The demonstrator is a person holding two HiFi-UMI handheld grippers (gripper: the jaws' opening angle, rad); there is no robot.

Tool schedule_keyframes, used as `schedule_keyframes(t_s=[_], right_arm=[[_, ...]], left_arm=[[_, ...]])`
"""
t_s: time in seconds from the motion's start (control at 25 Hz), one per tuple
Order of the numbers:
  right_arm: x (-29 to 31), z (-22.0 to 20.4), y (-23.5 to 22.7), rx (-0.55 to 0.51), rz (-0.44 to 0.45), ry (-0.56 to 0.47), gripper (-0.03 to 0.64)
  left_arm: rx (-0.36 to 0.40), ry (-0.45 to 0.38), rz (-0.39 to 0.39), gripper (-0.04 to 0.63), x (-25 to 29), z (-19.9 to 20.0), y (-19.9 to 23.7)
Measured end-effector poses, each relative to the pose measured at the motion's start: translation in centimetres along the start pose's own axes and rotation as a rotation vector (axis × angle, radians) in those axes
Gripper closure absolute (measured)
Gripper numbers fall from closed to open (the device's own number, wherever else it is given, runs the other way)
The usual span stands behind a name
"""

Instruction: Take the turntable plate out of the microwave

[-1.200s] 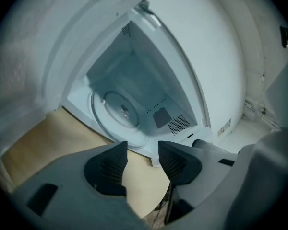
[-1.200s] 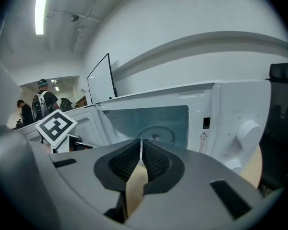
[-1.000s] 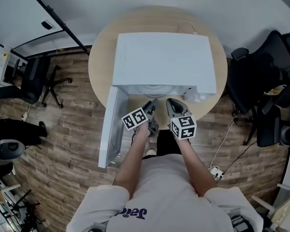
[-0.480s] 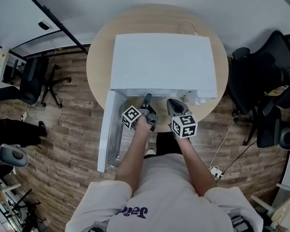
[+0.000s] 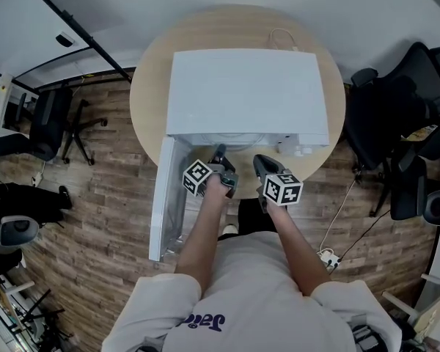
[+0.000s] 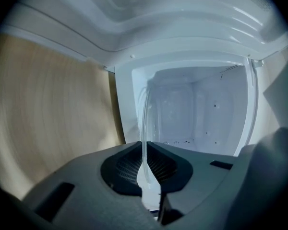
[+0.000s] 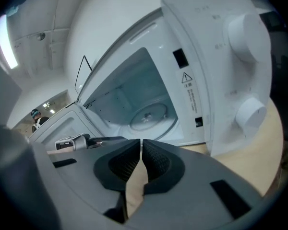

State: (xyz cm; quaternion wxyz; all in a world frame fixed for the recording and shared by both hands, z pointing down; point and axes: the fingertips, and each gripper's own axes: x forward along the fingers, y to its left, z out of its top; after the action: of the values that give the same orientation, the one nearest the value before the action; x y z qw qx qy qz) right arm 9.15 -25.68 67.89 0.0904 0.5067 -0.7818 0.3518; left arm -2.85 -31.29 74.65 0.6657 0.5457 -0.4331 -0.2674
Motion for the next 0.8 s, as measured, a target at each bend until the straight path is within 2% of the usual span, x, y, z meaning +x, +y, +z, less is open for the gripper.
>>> schedule_keyframes(t_s=[0.24,0.68,0.72,0.76,0.8], right_arm=[[-0.4,-1.0,0.2,0.156,0.086,-0.086,0.591],[-0.2,-3.8,-0.5,0.389,0.155,-0.129,0.586],[0.0,-3.9,-0.5,0.401,0.165,-0.135,0.550],[0.2,-4.2,-0.4,0.414,0.178,-0.136,0.467],[0.5,-4.4,-0.2,0.429,0.192,-0.133,0.444]], left_arm=[[-0.011,0.005,0.005,0.561,-1.0,-0.3,0.3],[-0.027,0.018,0.007,0.563,-3.0,-1.3,0.9],[-0.027,0.019,0.007,0.563,-3.1,-1.3,0.9],[-0.027,0.019,0.006,0.563,-3.3,-1.3,0.9],[-0.028,0.019,0.007,0.563,-3.5,-1.3,0.9]])
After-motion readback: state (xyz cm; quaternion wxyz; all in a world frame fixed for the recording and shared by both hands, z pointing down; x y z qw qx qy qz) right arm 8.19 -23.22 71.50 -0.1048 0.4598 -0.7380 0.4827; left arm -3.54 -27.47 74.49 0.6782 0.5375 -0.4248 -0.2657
